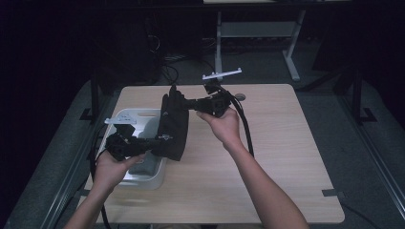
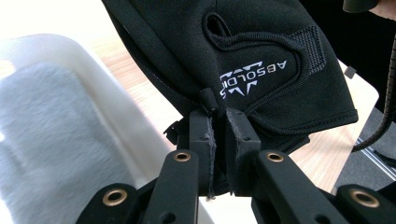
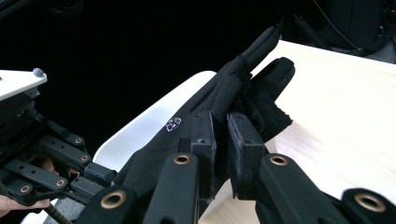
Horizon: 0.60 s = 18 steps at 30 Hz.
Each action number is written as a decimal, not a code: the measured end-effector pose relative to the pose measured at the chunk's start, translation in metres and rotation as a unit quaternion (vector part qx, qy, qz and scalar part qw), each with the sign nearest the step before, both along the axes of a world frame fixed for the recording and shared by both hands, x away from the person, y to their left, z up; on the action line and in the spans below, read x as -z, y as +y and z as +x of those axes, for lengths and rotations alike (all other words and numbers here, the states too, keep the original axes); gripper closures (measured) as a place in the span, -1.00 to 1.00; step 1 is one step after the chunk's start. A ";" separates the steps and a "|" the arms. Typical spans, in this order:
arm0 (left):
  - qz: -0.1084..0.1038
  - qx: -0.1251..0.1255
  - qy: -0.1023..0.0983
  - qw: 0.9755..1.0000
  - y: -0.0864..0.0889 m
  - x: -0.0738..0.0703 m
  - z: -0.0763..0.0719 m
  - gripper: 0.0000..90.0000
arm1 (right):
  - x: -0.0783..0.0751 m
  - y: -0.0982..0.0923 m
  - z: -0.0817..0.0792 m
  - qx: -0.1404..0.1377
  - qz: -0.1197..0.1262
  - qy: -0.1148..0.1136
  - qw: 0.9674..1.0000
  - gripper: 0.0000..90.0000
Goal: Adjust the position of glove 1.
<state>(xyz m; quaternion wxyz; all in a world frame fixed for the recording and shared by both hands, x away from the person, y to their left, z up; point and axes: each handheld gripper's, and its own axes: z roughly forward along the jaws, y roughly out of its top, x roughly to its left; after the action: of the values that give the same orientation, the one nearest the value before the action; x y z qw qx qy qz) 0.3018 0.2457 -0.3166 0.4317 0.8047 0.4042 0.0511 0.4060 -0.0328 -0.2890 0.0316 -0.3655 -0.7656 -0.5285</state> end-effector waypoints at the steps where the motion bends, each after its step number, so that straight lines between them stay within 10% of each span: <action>1: -0.001 -0.005 0.001 1.000 0.003 0.000 -0.001 0.84 | 0.000 0.003 0.000 0.000 0.000 0.001 1.000 0.81; 18: 0.008 -0.031 0.010 0.999 0.034 0.007 -0.001 0.84 | 0.016 0.041 0.012 -0.017 0.008 0.002 1.000 0.81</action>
<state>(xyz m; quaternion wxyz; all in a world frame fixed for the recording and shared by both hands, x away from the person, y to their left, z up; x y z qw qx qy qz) 0.3006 0.2799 -0.3241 0.4195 0.7956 0.4329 0.0602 0.4182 0.0079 -0.3047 0.0450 -0.3538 -0.7674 -0.5328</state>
